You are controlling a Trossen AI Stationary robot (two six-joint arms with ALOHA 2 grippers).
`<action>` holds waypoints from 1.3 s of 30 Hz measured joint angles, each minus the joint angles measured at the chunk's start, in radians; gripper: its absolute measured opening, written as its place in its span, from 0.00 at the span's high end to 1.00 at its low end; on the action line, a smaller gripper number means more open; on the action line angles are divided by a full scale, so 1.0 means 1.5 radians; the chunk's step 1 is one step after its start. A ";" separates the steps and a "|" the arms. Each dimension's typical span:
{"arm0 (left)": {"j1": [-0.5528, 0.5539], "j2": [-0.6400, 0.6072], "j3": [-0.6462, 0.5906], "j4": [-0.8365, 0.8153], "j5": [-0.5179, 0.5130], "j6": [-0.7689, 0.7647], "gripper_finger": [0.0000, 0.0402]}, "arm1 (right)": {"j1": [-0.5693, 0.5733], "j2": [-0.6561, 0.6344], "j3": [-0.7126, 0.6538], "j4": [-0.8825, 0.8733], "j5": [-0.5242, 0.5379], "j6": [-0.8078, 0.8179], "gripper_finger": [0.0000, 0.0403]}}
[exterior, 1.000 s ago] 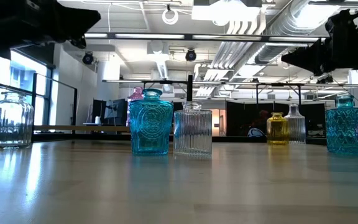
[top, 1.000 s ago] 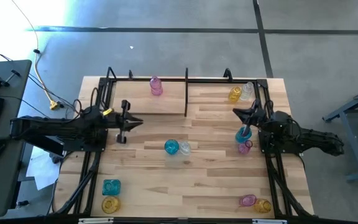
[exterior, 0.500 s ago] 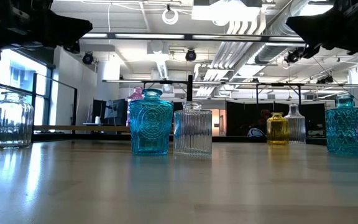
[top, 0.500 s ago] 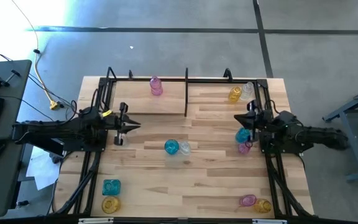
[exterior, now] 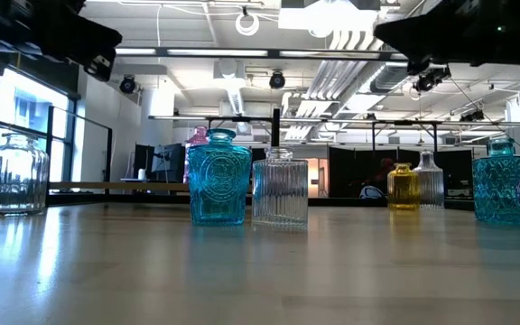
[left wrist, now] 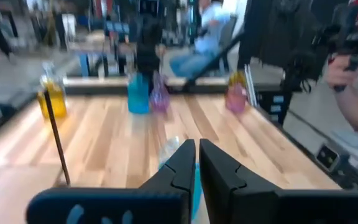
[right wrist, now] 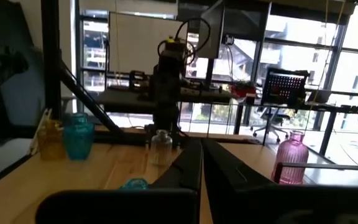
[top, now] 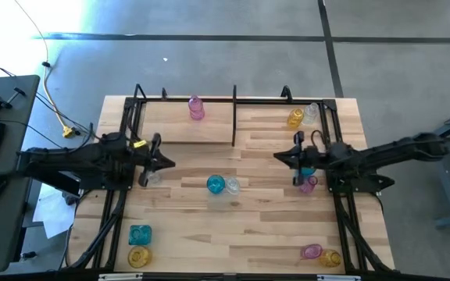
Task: Sort vases onto shelf
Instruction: Put the bottom left blue flower vase on the shelf
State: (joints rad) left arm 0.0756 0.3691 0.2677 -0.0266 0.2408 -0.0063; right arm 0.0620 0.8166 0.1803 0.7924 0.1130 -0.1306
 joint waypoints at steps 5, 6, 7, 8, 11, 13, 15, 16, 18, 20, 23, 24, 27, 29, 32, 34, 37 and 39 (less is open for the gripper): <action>-0.077 0.020 0.048 -0.101 -0.093 -0.004 1.00 | 0.000 0.094 0.050 -0.001 -0.006 -0.001 1.00; -0.092 0.025 0.055 -0.123 -0.113 -0.011 1.00 | 0.000 0.111 0.060 -0.001 -0.008 0.001 1.00; -0.106 0.029 0.063 -0.143 -0.130 -0.022 1.00 | 0.000 0.129 0.070 0.000 -0.008 0.003 1.00; -0.121 0.035 0.071 -0.162 -0.145 -0.033 1.00 | 0.000 0.145 0.080 0.000 -0.008 0.006 1.00; -0.166 0.058 0.105 -0.218 -0.169 -0.092 1.00 | 0.000 0.185 0.105 -0.001 -0.008 0.000 1.00; -0.200 0.084 0.135 -0.257 -0.170 -0.131 1.00 | 0.000 0.206 0.116 -0.002 -0.008 -0.004 1.00; -0.237 0.117 0.168 -0.303 -0.174 -0.160 1.00 | 0.000 0.221 0.123 -0.006 -0.008 -0.006 1.00; -0.257 0.136 0.184 -0.326 -0.184 -0.174 1.00 | 0.000 0.226 0.123 -0.007 -0.008 -0.006 1.00; -0.298 0.177 0.218 -0.375 -0.202 -0.194 1.00 | 0.000 0.231 0.123 -0.018 -0.008 -0.014 1.00; -0.339 0.221 0.254 -0.425 -0.215 -0.224 1.00 | 0.000 0.232 0.123 -0.033 -0.008 -0.018 1.00; -0.397 0.290 0.303 -0.498 -0.223 -0.283 1.00 | 0.000 0.232 0.123 -0.035 -0.008 -0.017 1.00; -0.414 0.312 0.319 -0.513 -0.224 -0.309 1.00 | 0.000 0.232 0.123 -0.035 -0.008 -0.017 1.00; -0.463 0.373 0.366 -0.567 -0.221 -0.388 0.96 | 0.000 0.232 0.123 -0.034 -0.008 -0.018 1.00; -0.494 0.413 0.397 -0.604 -0.221 -0.433 0.93 | 0.000 0.232 0.123 -0.034 -0.008 -0.017 1.00; -0.536 0.460 0.439 -0.653 -0.211 -0.504 0.86 | 0.000 0.232 0.123 -0.036 -0.009 -0.015 1.00; -0.563 0.488 0.462 -0.672 -0.201 -0.540 0.82 | 0.000 0.232 0.123 -0.036 -0.009 -0.005 1.00; -0.603 0.517 0.489 -0.689 -0.201 -0.593 0.76 | 0.000 0.232 0.123 -0.040 -0.009 -0.003 1.00; -0.630 0.533 0.498 -0.690 -0.195 -0.630 0.73 | 0.000 0.232 0.123 -0.042 -0.009 -0.003 1.00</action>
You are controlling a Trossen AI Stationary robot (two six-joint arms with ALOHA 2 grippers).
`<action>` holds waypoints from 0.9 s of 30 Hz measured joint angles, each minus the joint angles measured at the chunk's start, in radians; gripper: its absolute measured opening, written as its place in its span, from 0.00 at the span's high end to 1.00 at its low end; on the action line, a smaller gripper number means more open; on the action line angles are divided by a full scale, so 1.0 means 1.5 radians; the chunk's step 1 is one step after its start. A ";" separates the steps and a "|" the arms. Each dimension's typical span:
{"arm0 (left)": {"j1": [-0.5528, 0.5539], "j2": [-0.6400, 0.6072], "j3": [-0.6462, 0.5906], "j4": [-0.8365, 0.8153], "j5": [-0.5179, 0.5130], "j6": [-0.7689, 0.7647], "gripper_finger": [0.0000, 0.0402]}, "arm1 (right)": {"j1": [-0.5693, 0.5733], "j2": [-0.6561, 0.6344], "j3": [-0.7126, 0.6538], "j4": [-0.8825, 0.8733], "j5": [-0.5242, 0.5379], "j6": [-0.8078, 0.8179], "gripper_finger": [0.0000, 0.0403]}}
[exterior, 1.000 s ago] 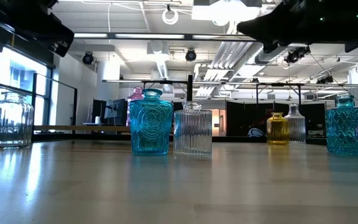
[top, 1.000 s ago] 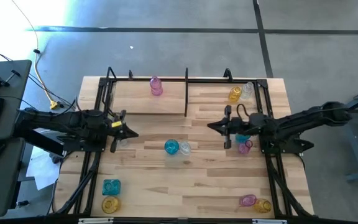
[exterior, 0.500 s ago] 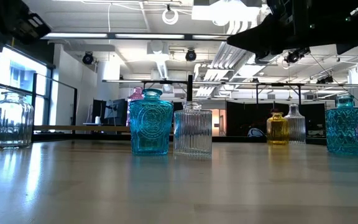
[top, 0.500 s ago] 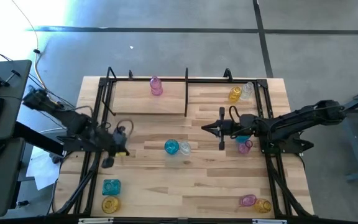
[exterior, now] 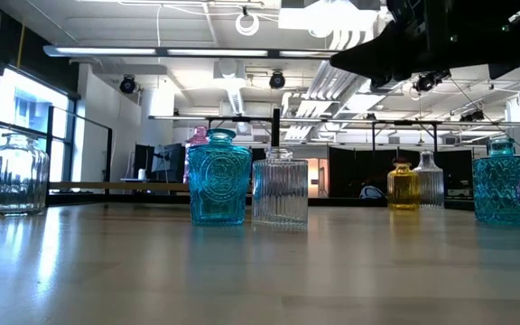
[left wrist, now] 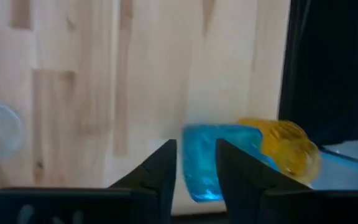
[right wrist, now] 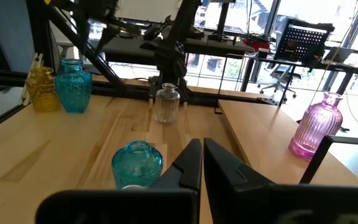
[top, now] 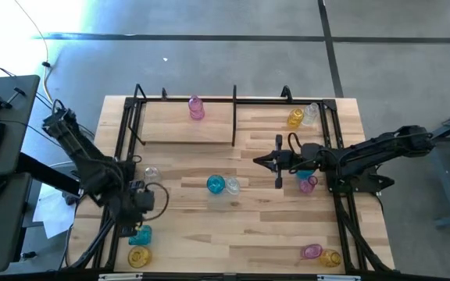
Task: Sort vases onto shelf
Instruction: Put the bottom left blue flower vase on the shelf
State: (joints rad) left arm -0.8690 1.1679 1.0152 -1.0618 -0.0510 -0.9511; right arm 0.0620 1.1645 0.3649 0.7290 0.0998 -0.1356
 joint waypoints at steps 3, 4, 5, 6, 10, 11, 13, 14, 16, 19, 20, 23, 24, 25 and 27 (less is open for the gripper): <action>-0.034 0.021 0.003 0.000 0.017 -0.052 0.68 | 0.000 0.000 0.000 0.000 0.000 0.000 1.00; -0.046 0.026 0.003 -0.001 0.020 -0.068 0.67 | 0.000 0.000 0.000 -0.001 0.000 0.000 1.00; -0.056 0.033 0.003 -0.002 0.022 -0.080 0.67 | 0.000 0.000 0.000 -0.001 0.000 0.000 1.00; -0.065 0.038 0.003 -0.002 0.022 -0.089 0.66 | 0.000 0.000 0.000 0.000 0.000 0.000 1.00; -0.090 0.059 0.003 -0.002 0.021 -0.116 0.66 | 0.000 0.000 0.000 -0.001 0.000 0.001 1.00; -0.093 0.063 0.003 -0.001 0.021 -0.118 0.66 | 0.000 0.000 0.000 -0.001 0.000 0.003 1.00; -0.098 0.068 0.003 0.004 0.021 -0.122 0.66 | 0.000 0.000 0.000 -0.001 0.000 0.003 1.00; -0.100 0.070 0.003 0.008 0.020 -0.121 0.66 | 0.000 0.000 0.000 -0.001 0.000 0.003 1.00; -0.102 0.075 0.003 0.008 0.013 -0.122 0.66 | 0.000 0.000 0.000 -0.001 0.000 0.006 1.00; -0.102 0.084 0.003 0.008 0.010 -0.121 0.66 | 0.000 0.000 0.000 -0.001 0.000 0.018 1.00; -0.102 0.089 0.003 0.009 0.009 -0.121 0.66 | 0.000 0.000 0.000 -0.001 0.000 0.018 1.00; -0.102 0.103 0.003 0.009 0.009 -0.121 0.66 | 0.000 0.000 0.000 -0.004 0.000 0.018 1.00; -0.102 0.108 0.003 0.008 0.009 -0.121 0.66 | 0.000 0.000 0.000 -0.004 0.000 0.018 1.00; -0.102 0.111 0.002 0.009 0.010 -0.116 0.67 | 0.000 0.000 0.000 -0.004 0.000 0.018 1.00; -0.102 0.117 0.002 0.009 0.014 -0.115 0.70 | 0.000 0.000 0.000 -0.005 0.000 0.018 1.00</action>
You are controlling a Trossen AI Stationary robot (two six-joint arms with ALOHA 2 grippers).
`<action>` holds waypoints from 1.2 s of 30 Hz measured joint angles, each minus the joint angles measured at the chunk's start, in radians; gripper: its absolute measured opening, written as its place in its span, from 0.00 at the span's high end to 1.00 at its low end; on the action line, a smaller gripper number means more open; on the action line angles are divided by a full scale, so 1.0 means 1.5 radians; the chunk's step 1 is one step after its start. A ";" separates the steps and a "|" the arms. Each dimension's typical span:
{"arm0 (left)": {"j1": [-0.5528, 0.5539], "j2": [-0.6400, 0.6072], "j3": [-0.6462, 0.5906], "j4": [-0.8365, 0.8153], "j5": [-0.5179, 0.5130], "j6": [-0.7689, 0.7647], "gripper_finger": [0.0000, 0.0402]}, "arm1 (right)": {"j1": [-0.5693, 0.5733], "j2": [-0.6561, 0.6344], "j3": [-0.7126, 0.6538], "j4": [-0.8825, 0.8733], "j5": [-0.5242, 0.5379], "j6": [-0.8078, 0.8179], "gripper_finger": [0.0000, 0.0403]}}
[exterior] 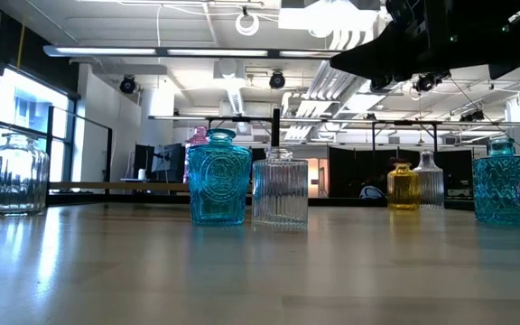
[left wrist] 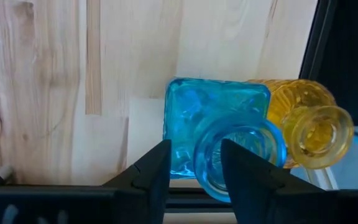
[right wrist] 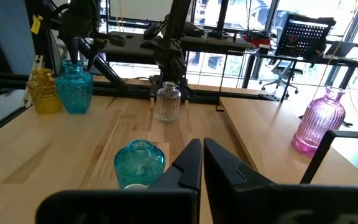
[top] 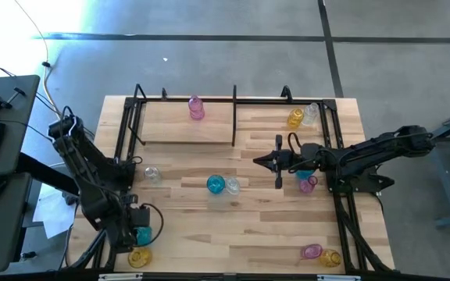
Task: Sort vases onto shelf
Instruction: Put the bottom left blue flower vase on the shelf
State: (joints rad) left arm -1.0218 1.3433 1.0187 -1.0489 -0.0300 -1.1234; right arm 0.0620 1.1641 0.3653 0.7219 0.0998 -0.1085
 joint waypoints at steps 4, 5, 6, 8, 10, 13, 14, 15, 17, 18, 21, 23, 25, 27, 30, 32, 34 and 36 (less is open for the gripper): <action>0.000 0.001 0.000 0.000 0.012 0.010 0.82 | 0.000 0.000 0.000 0.000 0.000 0.000 1.00; 0.000 0.000 0.000 0.000 0.014 0.011 0.86 | 0.000 0.000 0.000 0.000 0.000 0.000 1.00; 0.000 -0.001 0.000 0.000 0.018 0.017 0.89 | 0.000 0.000 0.000 0.000 0.000 0.000 1.00; 0.001 -0.003 0.000 0.002 0.028 0.018 0.94 | 0.000 0.000 0.000 0.000 0.000 0.000 1.00; 0.003 -0.006 0.001 0.001 0.032 0.022 0.95 | 0.000 0.000 0.000 0.000 0.000 0.000 1.00; 0.009 -0.017 0.000 -0.007 0.028 0.023 0.95 | 0.000 0.000 0.000 0.000 0.000 0.000 1.00; 0.013 -0.023 -0.001 -0.012 0.026 0.024 0.95 | 0.000 0.000 0.000 0.000 0.000 0.000 1.00; 0.018 -0.029 -0.001 -0.018 0.023 0.024 0.95 | 0.000 0.000 0.000 0.000 0.000 0.000 1.00; 0.029 -0.044 -0.001 -0.025 0.011 0.033 0.95 | 0.000 0.000 0.000 0.000 0.000 0.000 1.00; 0.035 -0.051 -0.001 -0.027 0.005 0.040 0.95 | 0.000 0.000 0.000 0.000 0.000 0.000 1.00; 0.059 -0.076 -0.001 -0.027 -0.012 0.072 0.95 | 0.000 0.000 0.000 0.000 0.000 0.000 1.00; 0.085 -0.089 -0.001 -0.026 -0.024 0.096 0.95 | 0.000 0.000 0.000 0.000 0.000 -0.001 1.00; 0.118 -0.101 -0.001 -0.027 -0.042 0.119 0.95 | 0.000 0.000 0.000 0.000 0.000 -0.001 1.00; 0.163 -0.110 -0.001 -0.026 -0.052 0.141 0.95 | 0.000 0.000 0.000 0.000 0.000 0.000 1.00; 0.246 -0.116 -0.001 -0.026 -0.052 0.192 0.95 | 0.000 0.000 0.000 0.000 0.000 -0.001 1.00; 0.310 -0.119 -0.001 -0.026 -0.040 0.243 0.95 | 0.000 0.000 0.000 0.000 0.000 -0.001 1.00; 0.377 -0.118 -0.001 -0.025 -0.019 0.300 0.95 | 0.000 0.000 0.000 0.000 0.000 -0.001 1.00; 0.445 -0.118 -0.001 -0.013 0.006 0.360 0.95 | 0.000 0.000 0.000 0.000 0.000 -0.001 1.00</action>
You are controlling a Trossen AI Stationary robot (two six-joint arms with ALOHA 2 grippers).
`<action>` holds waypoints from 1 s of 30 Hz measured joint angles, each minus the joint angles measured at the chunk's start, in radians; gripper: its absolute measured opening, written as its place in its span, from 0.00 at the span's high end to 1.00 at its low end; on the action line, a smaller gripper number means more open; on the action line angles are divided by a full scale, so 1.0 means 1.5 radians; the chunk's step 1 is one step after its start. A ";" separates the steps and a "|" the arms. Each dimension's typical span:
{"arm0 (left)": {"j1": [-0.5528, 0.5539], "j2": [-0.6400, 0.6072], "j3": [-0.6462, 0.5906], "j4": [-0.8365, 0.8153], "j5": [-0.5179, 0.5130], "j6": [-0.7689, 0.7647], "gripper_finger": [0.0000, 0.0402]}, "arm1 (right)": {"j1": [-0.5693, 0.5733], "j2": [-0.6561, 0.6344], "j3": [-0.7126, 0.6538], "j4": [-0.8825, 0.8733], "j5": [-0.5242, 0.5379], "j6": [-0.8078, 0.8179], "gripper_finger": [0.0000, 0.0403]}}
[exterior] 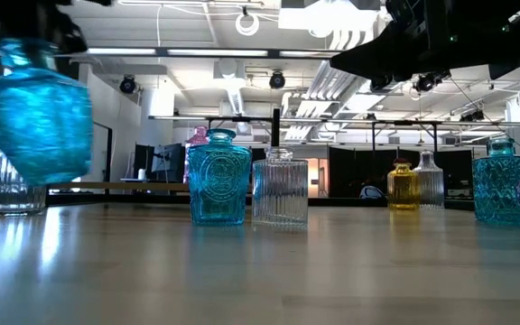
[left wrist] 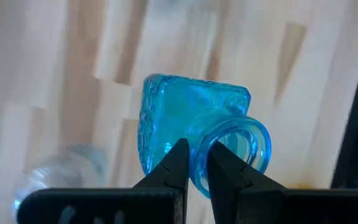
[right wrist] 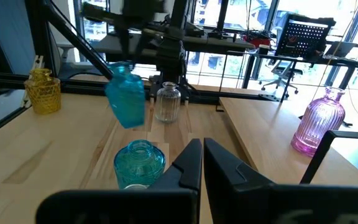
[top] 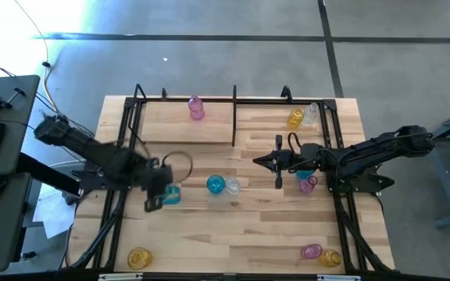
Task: Sort vases onto shelf
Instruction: Put the bottom left blue flower vase on the shelf
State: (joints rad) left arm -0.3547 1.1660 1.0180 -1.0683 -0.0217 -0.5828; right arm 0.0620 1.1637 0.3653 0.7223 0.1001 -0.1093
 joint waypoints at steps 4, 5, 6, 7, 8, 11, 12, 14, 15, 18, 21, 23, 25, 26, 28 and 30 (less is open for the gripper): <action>0.125 0.000 0.000 0.057 0.050 0.110 0.95 | 0.000 0.000 0.000 0.000 0.000 -0.001 1.00; 0.154 0.000 0.000 0.065 0.054 0.130 0.95 | 0.000 0.000 0.000 0.000 0.000 -0.001 1.00; 0.182 0.000 0.000 0.072 0.054 0.146 0.95 | 0.000 0.000 0.000 0.000 0.000 -0.001 1.00; 0.207 0.001 0.000 0.081 0.052 0.160 0.95 | 0.000 0.000 0.000 0.000 0.000 -0.001 1.00; 0.229 0.004 0.000 0.093 0.050 0.172 0.95 | 0.000 0.000 0.000 0.000 0.000 0.000 1.00; 0.291 0.015 0.000 0.110 0.046 0.186 0.95 | 0.000 0.000 0.000 0.000 0.000 0.000 1.00; 0.309 0.020 0.000 0.112 0.046 0.185 0.95 | 0.000 0.000 0.000 0.000 0.000 0.000 1.00; 0.341 0.037 0.000 0.125 0.051 0.182 0.95 | 0.000 0.000 0.000 0.000 0.000 0.000 1.00; 0.357 0.046 0.000 0.129 0.061 0.182 0.95 | 0.000 0.000 0.000 0.000 0.000 0.001 1.00; 0.392 0.073 0.000 0.134 0.093 0.189 0.95 | 0.000 0.000 0.000 0.000 0.000 0.007 1.00; 0.414 0.100 0.000 0.140 0.112 0.213 0.95 | 0.000 0.000 0.000 0.000 0.000 0.019 1.00; 0.425 0.115 0.000 0.138 0.111 0.226 0.95 | 0.000 0.000 0.000 0.000 0.000 0.023 1.00; 0.435 0.126 0.000 0.141 0.111 0.237 0.94 | 0.000 0.000 0.000 0.000 0.000 0.023 1.00; 0.440 0.131 0.000 0.142 0.113 0.240 0.94 | 0.000 0.000 0.000 0.000 0.000 0.023 1.00; 0.450 0.138 0.000 0.141 0.121 0.247 0.94 | 0.000 0.000 0.000 0.000 0.000 0.023 1.00; 0.460 0.144 0.001 0.145 0.139 0.251 0.94 | 0.000 0.000 0.000 0.000 0.000 0.023 1.00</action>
State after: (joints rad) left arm 0.3349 1.3816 1.0189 -0.8501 0.1868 -0.2064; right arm 0.0620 1.1637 0.3654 0.7227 0.1005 -0.0750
